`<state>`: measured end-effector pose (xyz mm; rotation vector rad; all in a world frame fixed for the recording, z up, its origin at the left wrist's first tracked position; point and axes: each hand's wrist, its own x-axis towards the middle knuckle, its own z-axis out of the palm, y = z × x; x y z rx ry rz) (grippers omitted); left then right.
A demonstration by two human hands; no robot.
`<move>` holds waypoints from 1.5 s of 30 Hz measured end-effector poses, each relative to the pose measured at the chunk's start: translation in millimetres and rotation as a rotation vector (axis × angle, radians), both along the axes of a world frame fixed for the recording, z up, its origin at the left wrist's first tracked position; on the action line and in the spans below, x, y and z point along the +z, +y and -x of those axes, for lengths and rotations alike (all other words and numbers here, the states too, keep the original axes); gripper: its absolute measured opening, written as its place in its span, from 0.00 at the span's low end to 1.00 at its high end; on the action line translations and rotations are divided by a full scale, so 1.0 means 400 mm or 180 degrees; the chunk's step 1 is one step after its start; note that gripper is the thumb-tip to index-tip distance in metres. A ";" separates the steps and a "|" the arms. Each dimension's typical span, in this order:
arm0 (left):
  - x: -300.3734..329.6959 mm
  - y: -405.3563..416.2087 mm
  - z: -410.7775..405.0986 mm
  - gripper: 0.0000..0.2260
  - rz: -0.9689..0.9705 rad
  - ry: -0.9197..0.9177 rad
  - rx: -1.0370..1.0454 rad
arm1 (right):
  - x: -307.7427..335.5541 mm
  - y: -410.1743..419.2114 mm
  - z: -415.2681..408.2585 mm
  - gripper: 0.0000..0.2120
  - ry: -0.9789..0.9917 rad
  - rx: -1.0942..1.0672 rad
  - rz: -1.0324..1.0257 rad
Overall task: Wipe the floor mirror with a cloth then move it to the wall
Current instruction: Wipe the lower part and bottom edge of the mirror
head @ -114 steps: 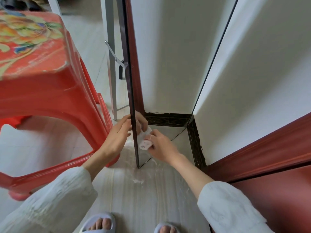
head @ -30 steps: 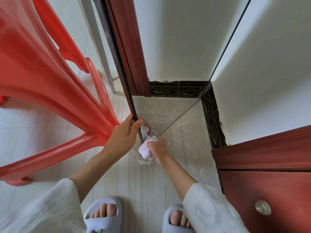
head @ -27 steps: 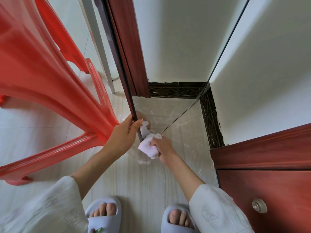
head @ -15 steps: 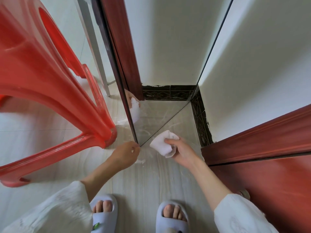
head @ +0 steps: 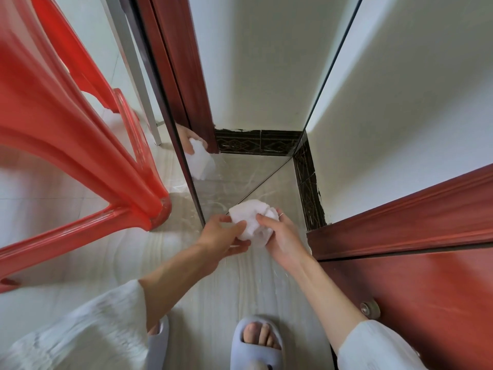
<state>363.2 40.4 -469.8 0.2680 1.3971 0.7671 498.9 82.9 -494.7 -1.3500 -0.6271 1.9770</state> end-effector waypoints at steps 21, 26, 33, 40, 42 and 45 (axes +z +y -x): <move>0.023 0.006 0.009 0.11 -0.1237 0.1340 -0.0468 | 0.038 0.015 -0.040 0.17 -0.1697 0.0867 -0.0640; 0.011 0.005 0.012 0.12 -0.1130 0.1426 -0.0287 | 0.040 -0.009 -0.034 0.16 -0.1374 0.1292 -0.1000; 0.017 -0.008 -0.004 0.12 -0.1979 0.2170 -0.0696 | 0.049 -0.014 -0.004 0.16 -0.0739 0.0439 0.0329; 0.013 -0.040 -0.012 0.12 -0.2648 0.2423 -0.1801 | 0.053 -0.008 -0.018 0.13 0.0695 -0.0349 0.0784; 0.012 -0.041 -0.014 0.13 -0.2788 0.2411 -0.1928 | 0.052 -0.007 -0.025 0.10 0.0549 -0.0390 0.0733; 0.006 -0.036 -0.013 0.14 -0.2837 0.2442 -0.2005 | 0.050 -0.001 -0.031 0.11 0.0289 -0.0239 0.0495</move>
